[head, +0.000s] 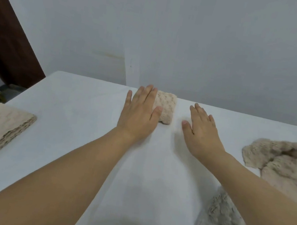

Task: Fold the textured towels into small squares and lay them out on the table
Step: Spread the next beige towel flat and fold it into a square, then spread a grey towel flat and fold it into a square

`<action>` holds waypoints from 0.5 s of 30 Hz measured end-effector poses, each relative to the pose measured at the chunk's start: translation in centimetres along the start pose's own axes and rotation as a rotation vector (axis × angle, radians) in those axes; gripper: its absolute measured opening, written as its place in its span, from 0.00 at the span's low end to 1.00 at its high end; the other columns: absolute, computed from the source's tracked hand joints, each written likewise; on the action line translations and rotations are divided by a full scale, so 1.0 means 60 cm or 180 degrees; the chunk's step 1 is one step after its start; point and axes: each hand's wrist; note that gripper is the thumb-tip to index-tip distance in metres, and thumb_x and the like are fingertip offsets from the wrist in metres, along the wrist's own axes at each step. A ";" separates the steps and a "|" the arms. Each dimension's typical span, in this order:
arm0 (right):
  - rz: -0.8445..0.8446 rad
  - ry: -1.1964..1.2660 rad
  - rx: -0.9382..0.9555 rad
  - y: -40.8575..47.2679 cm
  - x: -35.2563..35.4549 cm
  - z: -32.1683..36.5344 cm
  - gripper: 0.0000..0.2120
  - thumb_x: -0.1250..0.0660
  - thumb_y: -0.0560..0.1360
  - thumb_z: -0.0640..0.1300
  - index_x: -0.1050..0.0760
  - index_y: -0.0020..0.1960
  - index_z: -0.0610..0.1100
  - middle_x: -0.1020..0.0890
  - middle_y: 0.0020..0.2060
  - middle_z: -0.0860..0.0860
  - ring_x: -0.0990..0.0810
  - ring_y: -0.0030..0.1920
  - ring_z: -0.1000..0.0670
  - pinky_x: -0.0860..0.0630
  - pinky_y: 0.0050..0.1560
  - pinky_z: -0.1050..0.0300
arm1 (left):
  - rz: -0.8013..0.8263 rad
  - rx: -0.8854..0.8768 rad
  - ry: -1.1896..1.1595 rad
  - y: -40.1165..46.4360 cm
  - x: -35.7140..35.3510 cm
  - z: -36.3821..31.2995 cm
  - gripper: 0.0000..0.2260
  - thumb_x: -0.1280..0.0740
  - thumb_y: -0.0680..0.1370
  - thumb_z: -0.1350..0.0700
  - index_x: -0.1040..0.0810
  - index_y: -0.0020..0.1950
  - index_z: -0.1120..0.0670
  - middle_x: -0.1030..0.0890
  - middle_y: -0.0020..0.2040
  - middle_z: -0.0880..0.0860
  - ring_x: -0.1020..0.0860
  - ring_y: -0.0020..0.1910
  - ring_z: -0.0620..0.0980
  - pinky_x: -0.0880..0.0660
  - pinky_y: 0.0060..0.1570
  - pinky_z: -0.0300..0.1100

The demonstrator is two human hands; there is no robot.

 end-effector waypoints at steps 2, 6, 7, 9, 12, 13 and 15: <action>-0.0010 -0.0053 0.0038 -0.026 0.006 -0.004 0.26 0.52 0.83 0.49 0.50 0.78 0.41 0.49 0.78 0.46 0.53 0.78 0.50 0.60 0.76 0.52 | 0.0040 -0.0168 0.0016 -0.027 0.010 -0.016 0.25 0.49 0.84 0.49 0.46 0.80 0.55 0.47 0.81 0.51 0.53 0.80 0.50 0.60 0.77 0.54; 0.0020 -0.0136 0.0054 -0.083 0.018 -0.016 0.26 0.52 0.83 0.49 0.49 0.78 0.42 0.47 0.78 0.47 0.52 0.78 0.51 0.59 0.76 0.52 | -0.0089 -0.0371 0.0070 -0.081 0.035 -0.042 0.24 0.49 0.84 0.49 0.45 0.80 0.54 0.45 0.80 0.50 0.51 0.79 0.49 0.59 0.77 0.53; 0.0023 -0.0132 0.0041 -0.101 0.022 -0.020 0.26 0.52 0.83 0.50 0.48 0.78 0.42 0.47 0.78 0.48 0.52 0.78 0.52 0.58 0.76 0.53 | -0.0134 -0.0350 0.0046 -0.096 0.041 -0.047 0.24 0.49 0.84 0.49 0.44 0.80 0.54 0.45 0.80 0.50 0.51 0.79 0.49 0.58 0.77 0.54; -0.0043 -0.0171 0.0028 -0.141 0.033 -0.026 0.25 0.51 0.83 0.50 0.47 0.78 0.42 0.45 0.78 0.49 0.49 0.77 0.51 0.57 0.76 0.53 | -0.0190 -0.0276 -0.0018 -0.131 0.055 -0.059 0.23 0.48 0.84 0.49 0.42 0.79 0.53 0.42 0.79 0.51 0.47 0.79 0.50 0.55 0.77 0.53; -0.0087 -0.0035 -0.0047 -0.222 0.046 -0.036 0.25 0.48 0.82 0.49 0.44 0.77 0.44 0.42 0.77 0.49 0.44 0.76 0.49 0.49 0.74 0.53 | -0.0198 -0.0084 -0.0343 -0.209 0.073 -0.085 0.21 0.45 0.83 0.49 0.35 0.76 0.54 0.35 0.76 0.52 0.40 0.75 0.53 0.44 0.74 0.49; -0.0046 0.0105 -0.0102 -0.248 0.052 -0.039 0.25 0.47 0.82 0.50 0.44 0.77 0.45 0.40 0.76 0.49 0.41 0.75 0.48 0.46 0.73 0.52 | -0.0118 0.0060 -0.0580 -0.235 0.080 -0.098 0.21 0.44 0.83 0.49 0.34 0.75 0.53 0.33 0.75 0.51 0.37 0.73 0.53 0.40 0.72 0.49; 0.0192 0.0170 -0.0188 -0.288 0.062 -0.045 0.25 0.45 0.81 0.50 0.43 0.77 0.46 0.37 0.75 0.48 0.37 0.73 0.46 0.40 0.71 0.52 | 0.0231 0.0361 -0.1141 -0.280 0.093 -0.127 0.20 0.41 0.81 0.48 0.31 0.72 0.51 0.29 0.70 0.49 0.31 0.67 0.50 0.33 0.65 0.47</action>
Point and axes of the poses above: each hand's wrist, its own y-axis towards the middle knuckle, its own x-axis out of the back of the hand, z = x × y
